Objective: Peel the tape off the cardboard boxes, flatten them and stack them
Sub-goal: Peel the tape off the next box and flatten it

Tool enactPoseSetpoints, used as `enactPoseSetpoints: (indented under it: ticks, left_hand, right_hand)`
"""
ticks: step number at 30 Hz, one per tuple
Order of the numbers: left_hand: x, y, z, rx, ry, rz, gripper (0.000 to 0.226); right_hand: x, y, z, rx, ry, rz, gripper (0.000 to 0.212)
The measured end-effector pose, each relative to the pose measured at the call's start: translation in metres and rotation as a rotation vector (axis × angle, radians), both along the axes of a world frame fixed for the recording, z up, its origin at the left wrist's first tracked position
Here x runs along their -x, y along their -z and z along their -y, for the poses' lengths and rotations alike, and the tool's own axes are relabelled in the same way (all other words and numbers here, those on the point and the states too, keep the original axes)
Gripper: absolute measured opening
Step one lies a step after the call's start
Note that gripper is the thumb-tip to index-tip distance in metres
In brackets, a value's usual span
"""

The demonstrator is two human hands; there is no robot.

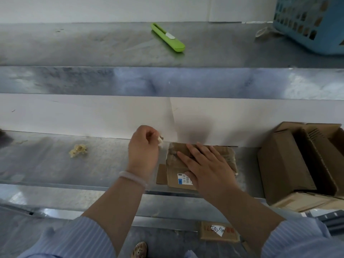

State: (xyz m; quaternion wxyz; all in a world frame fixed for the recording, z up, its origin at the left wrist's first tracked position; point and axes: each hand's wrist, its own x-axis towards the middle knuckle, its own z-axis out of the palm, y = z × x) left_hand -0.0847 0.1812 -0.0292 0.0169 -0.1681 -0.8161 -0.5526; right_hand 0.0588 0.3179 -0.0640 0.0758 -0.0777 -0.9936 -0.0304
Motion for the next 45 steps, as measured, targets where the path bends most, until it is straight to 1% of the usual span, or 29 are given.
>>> enactPoseSetpoints:
  ticks: [1,4,5,6,8,9,10,12,13,16,17,18,20,22,23,26,29,31,32,35,36,37,38,40,43,45]
  left_hand:
    - [0.002,-0.002,-0.003,0.035,0.028,-0.076,0.016]
    - [0.001,-0.004,-0.001,0.228,0.174,-0.416,0.009]
    - [0.000,-0.001,0.004,0.292,0.229,-0.496,0.005]
    - [0.000,0.003,0.009,0.348,0.279,-0.548,0.007]
    - [-0.001,0.012,0.020,0.403,0.364,-0.586,0.026]
    - [-0.001,0.016,0.023,0.393,0.392,-0.567,0.031]
    - [-0.003,0.018,0.025,0.374,0.398,-0.522,0.029]
    - [-0.003,0.019,0.025,0.326,0.364,-0.392,0.018]
    - [-0.002,0.018,0.023,0.313,0.341,-0.336,0.020]
    - [0.007,0.010,0.017,0.291,0.336,-0.191,0.038]
    - [0.011,0.005,0.014,0.311,0.362,-0.118,0.042]
    - [0.015,0.002,0.012,0.356,0.396,-0.078,0.040]
    - [0.019,0.000,0.007,0.498,0.438,-0.100,0.027]
    - [0.021,-0.004,0.004,0.585,0.374,-0.200,0.017]
    - [0.022,-0.007,0.004,0.594,0.363,-0.224,0.014]
    - [0.026,-0.012,0.002,0.592,0.448,-0.160,0.008]
    - [0.024,-0.009,-0.001,0.643,0.470,-0.261,0.007]
    - [0.022,-0.002,-0.004,0.595,0.417,-0.243,0.009]
    - [0.021,0.004,-0.006,0.533,0.357,-0.175,0.011]
    - [0.017,0.012,-0.010,0.238,0.133,0.167,0.014]
    - [0.015,0.013,-0.012,0.172,0.090,0.216,0.013]
    - [0.014,0.014,-0.013,0.160,0.072,0.199,0.012]
    - [0.013,0.013,-0.013,0.180,0.082,0.149,0.010]
    - [0.014,0.006,-0.009,0.264,0.179,0.043,0.007]
    - [0.026,-0.007,0.000,0.356,0.387,0.052,0.015]
    - [0.033,-0.011,0.004,0.383,0.470,0.033,0.016]
  right_hand:
    - [0.000,0.000,0.000,0.001,0.000,0.000,0.050]
    - [0.002,0.000,-0.001,0.010,0.006,0.012,0.051]
    - [0.002,0.001,-0.002,0.011,0.007,0.015,0.052]
    - [0.003,0.001,-0.002,0.013,0.007,0.015,0.052]
    - [0.003,0.002,-0.002,0.021,0.009,0.015,0.052]
    - [0.004,0.002,-0.003,0.025,0.010,0.013,0.052]
    - [0.004,0.002,-0.003,0.026,0.011,0.011,0.052]
    - [0.004,0.003,-0.003,0.026,0.010,0.012,0.052]
    - [0.004,0.003,-0.003,0.024,0.008,0.014,0.052]
    - [0.004,0.003,-0.003,0.021,0.010,0.019,0.052]
    - [0.004,0.003,-0.003,0.018,0.011,0.016,0.052]
    - [0.004,0.003,-0.002,0.016,0.013,0.013,0.052]
    - [0.004,0.002,-0.002,0.018,0.015,0.006,0.052]
    - [0.004,0.002,-0.002,0.019,0.016,0.002,0.052]
    - [0.004,0.003,-0.002,0.016,0.015,0.004,0.052]
    - [0.004,0.004,-0.002,0.013,0.013,0.008,0.052]
    - [0.003,0.003,-0.003,0.017,0.015,0.000,0.052]
    - [0.002,0.003,-0.002,0.017,0.013,-0.002,0.051]
    - [0.002,0.002,-0.002,0.016,0.010,-0.002,0.051]
    - [0.002,0.003,-0.002,0.008,-0.006,-0.006,0.050]
    - [0.002,0.003,-0.002,0.007,-0.008,-0.007,0.050]
    - [0.002,0.003,-0.003,0.006,-0.005,-0.006,0.050]
    - [0.002,0.002,-0.003,0.003,-0.002,-0.004,0.050]
    - [0.002,0.003,-0.003,-0.005,0.000,0.004,0.050]
    - [0.002,0.002,-0.003,-0.007,0.002,0.001,0.050]
    - [0.002,0.002,-0.003,-0.009,0.001,-0.008,0.050]
